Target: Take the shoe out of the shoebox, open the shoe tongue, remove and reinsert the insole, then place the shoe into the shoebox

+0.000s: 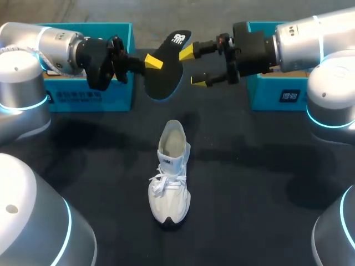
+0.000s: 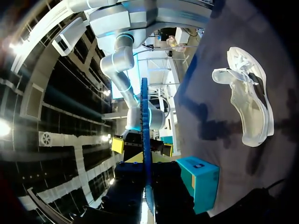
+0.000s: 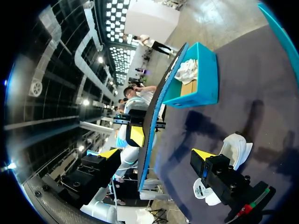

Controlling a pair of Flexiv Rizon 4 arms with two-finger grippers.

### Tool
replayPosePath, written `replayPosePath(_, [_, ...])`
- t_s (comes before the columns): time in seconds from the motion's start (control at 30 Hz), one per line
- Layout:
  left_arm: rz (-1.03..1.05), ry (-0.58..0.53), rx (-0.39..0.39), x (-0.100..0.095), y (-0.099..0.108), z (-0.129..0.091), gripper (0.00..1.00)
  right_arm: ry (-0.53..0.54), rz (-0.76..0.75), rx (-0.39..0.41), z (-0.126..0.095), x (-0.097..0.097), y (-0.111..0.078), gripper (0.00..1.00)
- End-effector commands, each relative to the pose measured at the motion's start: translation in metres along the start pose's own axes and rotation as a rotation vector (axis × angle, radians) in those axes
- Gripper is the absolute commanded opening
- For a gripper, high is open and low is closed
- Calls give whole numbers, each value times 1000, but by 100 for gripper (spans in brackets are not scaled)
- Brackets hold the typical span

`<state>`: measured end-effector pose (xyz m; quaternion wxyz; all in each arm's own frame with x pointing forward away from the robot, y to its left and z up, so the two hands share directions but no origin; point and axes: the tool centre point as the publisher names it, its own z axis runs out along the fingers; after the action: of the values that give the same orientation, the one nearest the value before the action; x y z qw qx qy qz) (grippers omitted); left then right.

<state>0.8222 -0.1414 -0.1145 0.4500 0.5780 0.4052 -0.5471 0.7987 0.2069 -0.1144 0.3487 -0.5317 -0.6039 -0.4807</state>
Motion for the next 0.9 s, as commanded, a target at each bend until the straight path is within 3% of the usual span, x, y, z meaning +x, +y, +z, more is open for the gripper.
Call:
replayPosePath(0.03, [2,-1,-2,1,0,1,0,-3,-1,4,3,-6,-3,100])
replayPosePath(0.37, [2,-1,-2,1,0,1,0,7,-30,-9,-2,0,-9,100])
replayPosePath(0.9, [2,-1,-2,1,0,1,0,20,-40,-8,19,6,-13,100])
